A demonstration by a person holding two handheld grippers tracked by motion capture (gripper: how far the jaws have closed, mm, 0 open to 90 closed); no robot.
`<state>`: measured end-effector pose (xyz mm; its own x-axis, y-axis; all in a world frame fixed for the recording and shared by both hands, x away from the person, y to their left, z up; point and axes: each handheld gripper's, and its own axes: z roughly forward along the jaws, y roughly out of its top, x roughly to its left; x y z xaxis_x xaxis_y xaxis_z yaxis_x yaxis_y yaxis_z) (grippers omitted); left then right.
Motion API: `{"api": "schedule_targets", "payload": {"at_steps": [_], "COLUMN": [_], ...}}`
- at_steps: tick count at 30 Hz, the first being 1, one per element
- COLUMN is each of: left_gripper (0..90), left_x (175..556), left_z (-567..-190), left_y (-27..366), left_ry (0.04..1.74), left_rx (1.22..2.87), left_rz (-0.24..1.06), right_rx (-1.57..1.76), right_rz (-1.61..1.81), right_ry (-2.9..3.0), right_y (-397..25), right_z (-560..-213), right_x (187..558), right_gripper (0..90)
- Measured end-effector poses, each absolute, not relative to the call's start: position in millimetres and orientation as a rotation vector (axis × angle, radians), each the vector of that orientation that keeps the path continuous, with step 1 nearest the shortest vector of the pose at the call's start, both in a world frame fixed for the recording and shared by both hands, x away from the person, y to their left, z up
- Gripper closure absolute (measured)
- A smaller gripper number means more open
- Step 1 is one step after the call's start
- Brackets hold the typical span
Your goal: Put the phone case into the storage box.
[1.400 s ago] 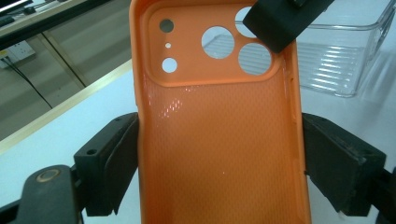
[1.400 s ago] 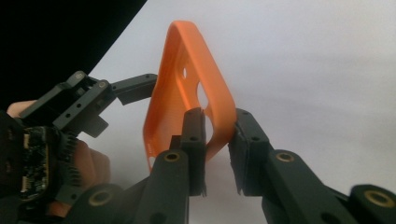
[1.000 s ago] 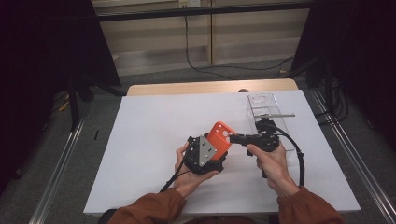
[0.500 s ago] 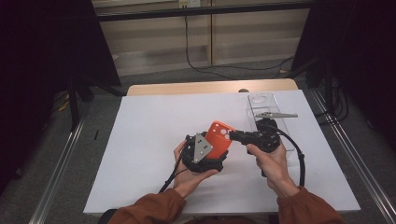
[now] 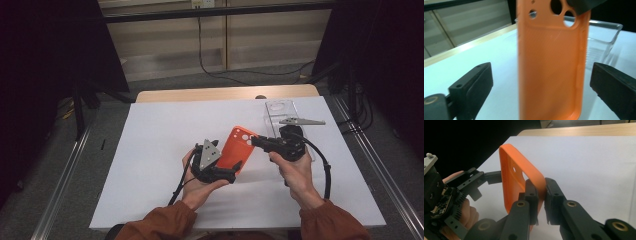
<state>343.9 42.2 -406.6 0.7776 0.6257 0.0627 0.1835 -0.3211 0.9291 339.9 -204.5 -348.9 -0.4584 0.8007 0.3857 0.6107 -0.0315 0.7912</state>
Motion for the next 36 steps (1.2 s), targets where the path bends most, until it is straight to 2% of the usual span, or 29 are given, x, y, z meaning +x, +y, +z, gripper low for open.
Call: {"api": "schedule_targets", "payload": {"at_steps": [7,13,23,36], "left_gripper": [3.0,2.9,4.3,4.0], "left_x": [347.6,344.2,338.0,338.2], "left_z": [-401.2,-400.0,-398.1,-398.5], "left_y": [54.7,62.1,80.7,110.7], "left_ry": [0.643,0.673,0.695,0.783], "left_rx": [1.839,1.842,1.821,1.779], "left_rz": [0.422,0.470,0.450,0.494], "right_rx": [1.503,1.490,1.488,1.455], "right_rz": [1.503,1.496,1.474,1.455], "right_ry": [2.021,2.014,2.010,1.990], "right_y": [-210.5,-213.0,-217.0,-222.4], "right_z": [-346.6,-345.7,-347.2,-341.6], "right_x": [340.9,341.0,342.8,342.5], "right_gripper": [81.8,81.7,81.8,81.8]}}
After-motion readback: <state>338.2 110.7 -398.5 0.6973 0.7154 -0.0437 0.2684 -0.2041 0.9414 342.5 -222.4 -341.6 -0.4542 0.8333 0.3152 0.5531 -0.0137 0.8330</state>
